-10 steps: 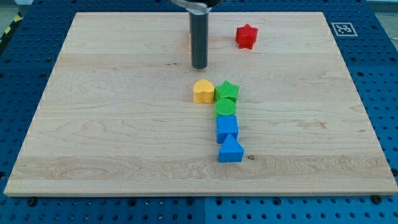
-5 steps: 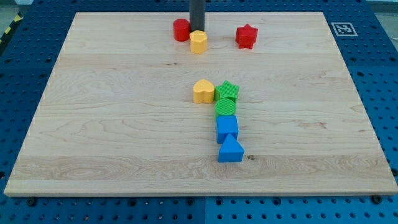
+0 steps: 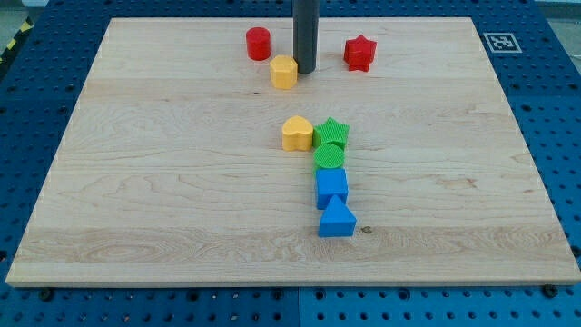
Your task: Place the hexagon diagonal to the yellow heart
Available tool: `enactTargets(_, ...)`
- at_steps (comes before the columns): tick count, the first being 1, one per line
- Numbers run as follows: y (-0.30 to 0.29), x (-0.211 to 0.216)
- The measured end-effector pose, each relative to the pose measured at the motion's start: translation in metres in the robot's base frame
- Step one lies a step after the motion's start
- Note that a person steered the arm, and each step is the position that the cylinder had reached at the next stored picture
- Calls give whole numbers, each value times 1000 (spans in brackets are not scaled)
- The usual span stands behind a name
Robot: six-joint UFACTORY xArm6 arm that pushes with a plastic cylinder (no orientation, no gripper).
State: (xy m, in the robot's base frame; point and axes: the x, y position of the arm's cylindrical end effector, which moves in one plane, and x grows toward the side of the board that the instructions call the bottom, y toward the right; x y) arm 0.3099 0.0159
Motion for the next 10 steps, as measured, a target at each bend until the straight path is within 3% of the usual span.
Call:
enactTargets(4, -25, -9)
enactTargets(7, -41, 47)
enactTargets(9, -91, 19)
enactTargets(10, -100, 34)
